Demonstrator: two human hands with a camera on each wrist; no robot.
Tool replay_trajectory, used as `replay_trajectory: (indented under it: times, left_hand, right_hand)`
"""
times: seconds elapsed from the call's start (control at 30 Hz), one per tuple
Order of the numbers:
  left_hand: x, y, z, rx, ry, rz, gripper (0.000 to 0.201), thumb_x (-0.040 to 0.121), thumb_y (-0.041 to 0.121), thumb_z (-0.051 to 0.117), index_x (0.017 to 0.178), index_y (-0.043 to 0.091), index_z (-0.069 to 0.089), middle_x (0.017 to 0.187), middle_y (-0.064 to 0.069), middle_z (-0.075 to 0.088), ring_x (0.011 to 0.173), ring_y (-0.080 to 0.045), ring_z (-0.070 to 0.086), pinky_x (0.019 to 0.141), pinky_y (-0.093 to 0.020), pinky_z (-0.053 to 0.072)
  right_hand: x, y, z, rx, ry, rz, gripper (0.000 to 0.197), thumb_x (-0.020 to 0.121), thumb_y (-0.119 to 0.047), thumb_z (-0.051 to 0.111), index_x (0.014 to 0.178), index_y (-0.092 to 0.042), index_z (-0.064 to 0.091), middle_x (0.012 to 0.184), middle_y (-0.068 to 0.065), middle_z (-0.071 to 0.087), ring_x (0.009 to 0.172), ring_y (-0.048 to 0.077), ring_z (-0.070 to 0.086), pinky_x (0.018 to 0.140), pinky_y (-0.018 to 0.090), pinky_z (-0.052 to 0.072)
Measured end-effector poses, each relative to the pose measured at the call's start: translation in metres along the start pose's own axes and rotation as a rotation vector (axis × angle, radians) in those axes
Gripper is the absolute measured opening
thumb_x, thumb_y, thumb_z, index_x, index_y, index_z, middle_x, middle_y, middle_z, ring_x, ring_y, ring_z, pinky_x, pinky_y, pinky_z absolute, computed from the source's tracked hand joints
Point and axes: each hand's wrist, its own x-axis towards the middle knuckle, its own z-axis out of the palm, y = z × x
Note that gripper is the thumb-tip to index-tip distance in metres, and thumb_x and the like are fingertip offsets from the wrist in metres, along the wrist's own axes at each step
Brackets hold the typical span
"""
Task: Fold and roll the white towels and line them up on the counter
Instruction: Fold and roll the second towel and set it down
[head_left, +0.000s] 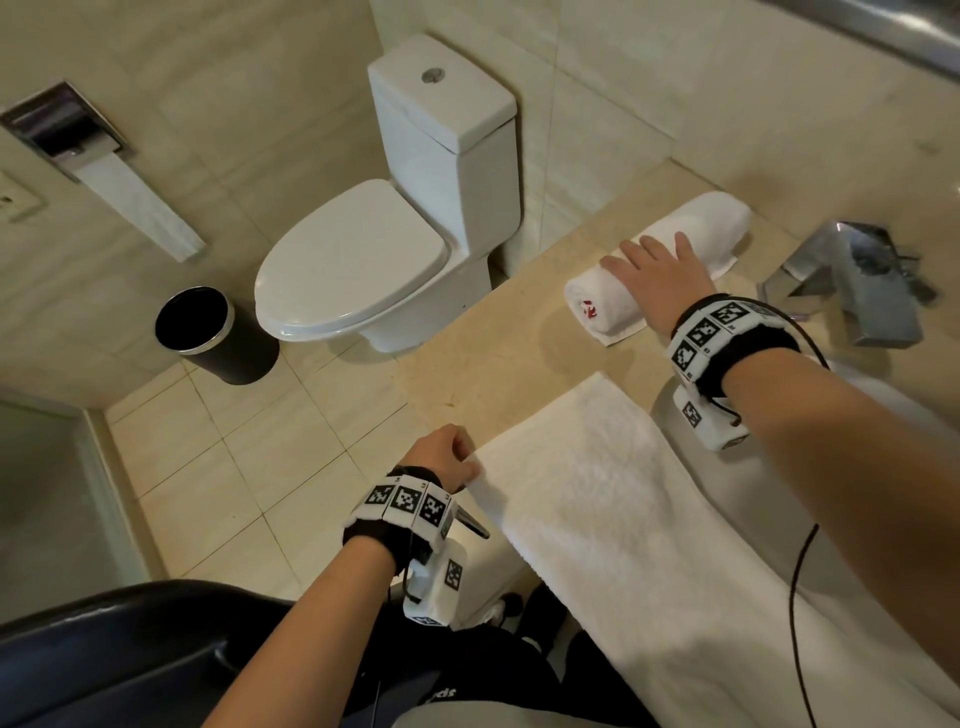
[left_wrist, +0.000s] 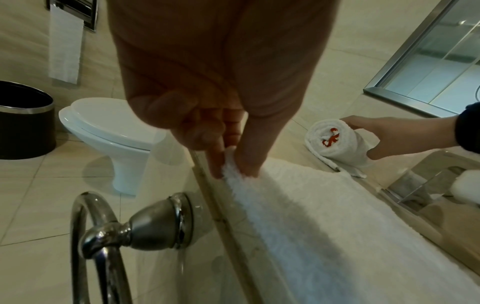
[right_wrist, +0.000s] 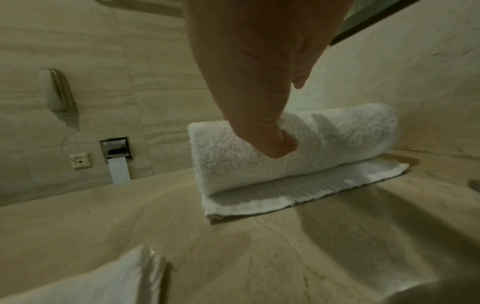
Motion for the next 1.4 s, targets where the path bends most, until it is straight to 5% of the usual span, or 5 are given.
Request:
replay_trajectory:
  times: [0.7, 1.0, 1.2, 1.3, 1.4]
  left_hand:
    - [-0.003, 0.001, 0.000, 0.031, -0.040, 0.045, 0.008, 0.090, 0.019, 0.051, 0.097, 0.018, 0.047, 0.094, 0.000, 0.055, 0.085, -0.018, 0.052, 0.073, -0.027, 0.042]
    - [-0.004, 0.001, -0.002, 0.022, -0.054, 0.064, 0.017, 0.091, 0.017, 0.051, 0.105, 0.010, 0.057, 0.092, -0.001, 0.055, 0.084, -0.018, 0.051, 0.073, -0.025, 0.040]
    - [-0.003, 0.002, -0.006, 0.008, -0.083, 0.065, 0.016, 0.091, 0.020, 0.052, 0.102, 0.010, 0.059, 0.091, -0.003, 0.056, 0.085, -0.019, 0.052, 0.081, -0.031, 0.046]
    - [-0.004, 0.003, -0.007, -0.007, -0.078, 0.082, 0.017, 0.091, 0.020, 0.053, 0.102, 0.010, 0.058, 0.093, -0.002, 0.054, 0.086, -0.019, 0.050, 0.081, -0.029, 0.044]
    - [-0.006, 0.003, -0.006, 0.020, -0.009, 0.105, 0.006, 0.088, 0.020, 0.056, 0.089, 0.014, 0.055, 0.086, 0.001, 0.052, 0.083, -0.017, 0.049, 0.072, -0.024, 0.037]
  right_hand:
    - [-0.013, -0.012, -0.008, 0.096, 0.052, -0.079, 0.076, 0.086, -0.011, 0.059, 0.148, -0.019, 0.016, 0.158, 0.006, 0.010, 0.147, 0.026, 0.004, 0.117, 0.048, 0.012]
    - [-0.017, -0.028, -0.015, 0.221, 0.071, -0.076, 0.068, 0.084, -0.010, 0.058, 0.144, -0.011, 0.026, 0.151, 0.010, 0.026, 0.139, 0.028, 0.025, 0.115, 0.048, 0.018]
    - [-0.025, -0.045, -0.003, 0.158, 0.226, -0.322, 0.041, 0.085, 0.001, 0.053, 0.123, -0.012, 0.054, 0.135, 0.008, 0.047, 0.124, 0.025, 0.042, 0.101, 0.036, 0.037]
    - [-0.034, -0.062, 0.008, 0.163, 0.050, -0.469, 0.030, 0.089, -0.003, 0.044, 0.113, -0.011, 0.059, 0.116, 0.004, 0.056, 0.107, 0.022, 0.050, 0.081, 0.028, 0.039]
    - [-0.042, -0.071, 0.018, 0.151, -0.117, -0.515, 0.031, 0.090, -0.007, 0.043, 0.118, -0.015, 0.052, 0.119, 0.002, 0.053, 0.111, 0.021, 0.049, 0.084, 0.031, 0.041]
